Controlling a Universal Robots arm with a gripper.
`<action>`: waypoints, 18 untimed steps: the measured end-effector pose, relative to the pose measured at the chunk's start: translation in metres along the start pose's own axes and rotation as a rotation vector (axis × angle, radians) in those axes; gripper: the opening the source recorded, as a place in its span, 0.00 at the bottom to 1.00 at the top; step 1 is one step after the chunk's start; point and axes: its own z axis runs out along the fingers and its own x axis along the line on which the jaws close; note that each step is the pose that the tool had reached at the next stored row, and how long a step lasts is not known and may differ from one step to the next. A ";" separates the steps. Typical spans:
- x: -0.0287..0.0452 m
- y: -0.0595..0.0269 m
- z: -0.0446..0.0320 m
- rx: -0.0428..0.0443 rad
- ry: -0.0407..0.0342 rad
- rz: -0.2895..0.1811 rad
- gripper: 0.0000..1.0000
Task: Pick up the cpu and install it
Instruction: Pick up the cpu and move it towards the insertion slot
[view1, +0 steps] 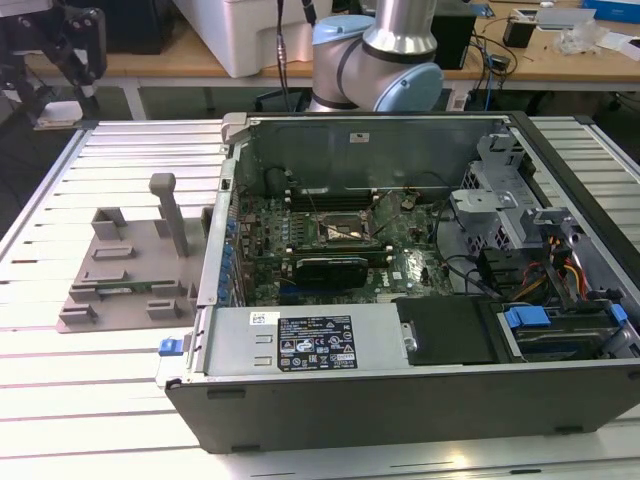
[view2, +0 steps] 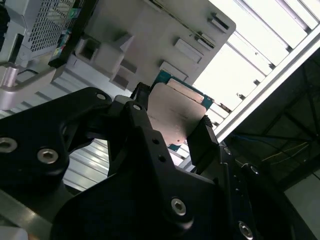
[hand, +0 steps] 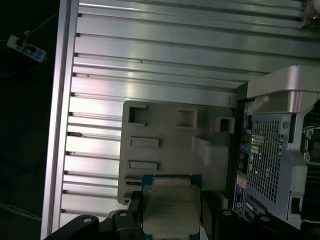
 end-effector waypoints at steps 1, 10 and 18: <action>-0.0032 -0.0003 0.0000 0.0000 0.0000 0.000 0.55; -0.0331 -0.0032 0.0004 0.0000 0.0001 0.000 0.55; -0.0651 -0.0063 0.0008 0.0000 0.0000 0.000 0.55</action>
